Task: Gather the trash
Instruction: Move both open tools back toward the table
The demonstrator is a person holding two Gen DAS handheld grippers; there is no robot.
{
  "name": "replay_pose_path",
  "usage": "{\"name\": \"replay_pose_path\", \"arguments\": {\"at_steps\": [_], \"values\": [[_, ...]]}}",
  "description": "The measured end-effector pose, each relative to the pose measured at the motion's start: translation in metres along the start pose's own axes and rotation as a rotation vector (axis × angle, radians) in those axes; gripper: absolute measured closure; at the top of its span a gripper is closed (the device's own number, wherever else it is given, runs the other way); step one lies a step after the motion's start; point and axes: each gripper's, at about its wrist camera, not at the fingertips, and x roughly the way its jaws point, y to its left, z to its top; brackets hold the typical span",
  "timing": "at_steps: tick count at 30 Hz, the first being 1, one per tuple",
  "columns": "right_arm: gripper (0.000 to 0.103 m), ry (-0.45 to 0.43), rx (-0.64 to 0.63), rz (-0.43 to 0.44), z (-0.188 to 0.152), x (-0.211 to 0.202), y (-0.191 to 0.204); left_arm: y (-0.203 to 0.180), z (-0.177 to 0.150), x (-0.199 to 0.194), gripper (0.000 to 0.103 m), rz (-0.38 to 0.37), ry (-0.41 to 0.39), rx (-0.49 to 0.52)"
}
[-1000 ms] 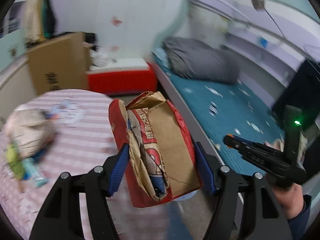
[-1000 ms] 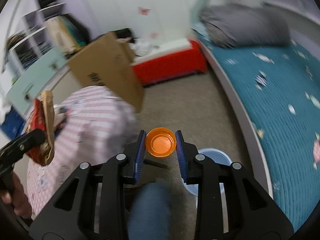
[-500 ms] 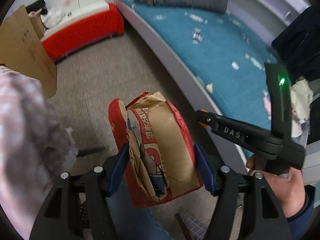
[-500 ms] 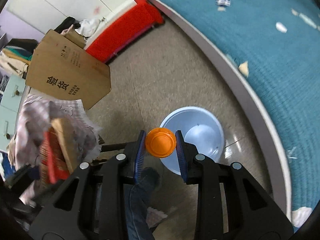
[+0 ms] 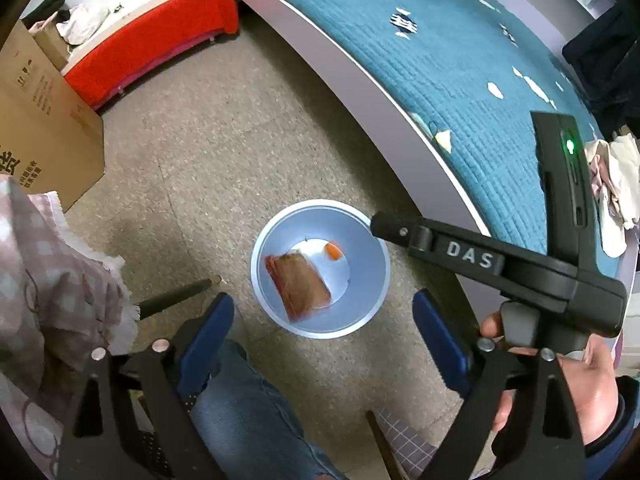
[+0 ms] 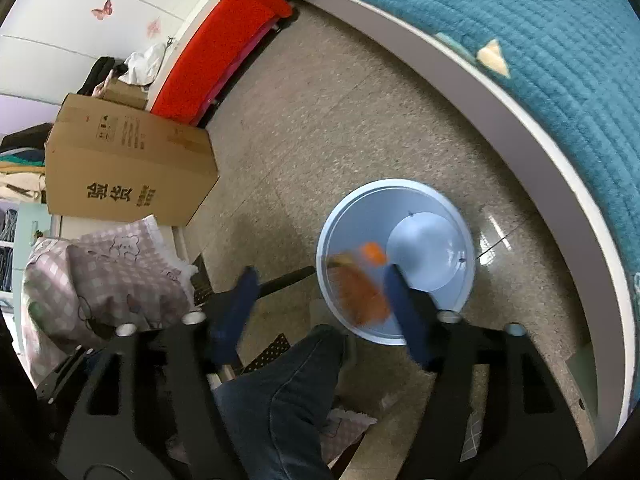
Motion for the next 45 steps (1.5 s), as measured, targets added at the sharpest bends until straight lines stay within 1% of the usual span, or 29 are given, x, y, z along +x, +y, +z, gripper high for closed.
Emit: {"name": "replay_pose_path", "arguments": {"at_steps": [1, 3, 4, 6, 9, 15, 17, 19, 22, 27, 31, 35, 39, 42, 45], "values": [[0.027, -0.002, 0.001, 0.005, -0.001, -0.003, 0.000, 0.001, -0.001, -0.003, 0.014, 0.001, -0.005, -0.005], [0.008, -0.011, 0.001, -0.006, 0.000, -0.007, 0.001, 0.001, -0.001, -0.011, 0.014, 0.016, -0.029, -0.015], [0.006, -0.023, 0.001, -0.013, 0.000, -0.011, 0.003, 0.001, -0.002, -0.017, 0.014, 0.021, -0.040, -0.017], [0.006, -0.041, 0.000, -0.026, -0.002, -0.019, 0.005, -0.001, -0.004, -0.030, 0.011, 0.036, -0.071, -0.017], [0.006, -0.079, -0.006, -0.052, -0.006, -0.036, 0.012, -0.003, -0.009, -0.058, 0.009, 0.068, -0.146, -0.009], [0.006, -0.207, -0.063, -0.052, -0.016, -0.090, 0.049, -0.004, -0.023, -0.119, 0.007, 0.079, -0.297, -0.006], [0.006, -0.257, -0.091, -0.045, -0.020, -0.112, 0.066, -0.001, -0.030, -0.145, 0.007, 0.060, -0.353, -0.018], [0.006, -0.297, -0.125, -0.042, -0.024, -0.132, 0.084, 0.003, -0.037, -0.167, 0.007, 0.061, -0.399, -0.031], [0.006, -0.362, -0.186, -0.033, -0.037, -0.163, 0.115, 0.012, -0.049, -0.198, 0.007, 0.082, -0.456, -0.049], [0.006, -0.422, -0.276, -0.023, -0.058, -0.194, 0.163, 0.030, -0.071, -0.243, 0.007, 0.116, -0.535, -0.075], [0.006, -0.450, -0.349, -0.011, -0.076, -0.210, 0.198, 0.047, -0.092, -0.275, 0.007, 0.153, -0.603, -0.100], [0.006, -0.455, -0.450, 0.008, -0.100, -0.219, 0.240, 0.072, -0.117, -0.305, 0.007, 0.167, -0.658, -0.144], [0.006, -0.446, -0.539, 0.029, -0.122, -0.218, 0.277, 0.100, -0.140, -0.324, 0.007, 0.199, -0.691, -0.199], [0.006, -0.435, -0.611, 0.049, -0.137, -0.214, 0.308, 0.126, -0.163, -0.338, 0.007, 0.213, -0.716, -0.255], [0.006, -0.418, -0.669, 0.068, -0.150, -0.206, 0.334, 0.156, -0.186, -0.350, 0.007, 0.244, -0.738, -0.324]]}}
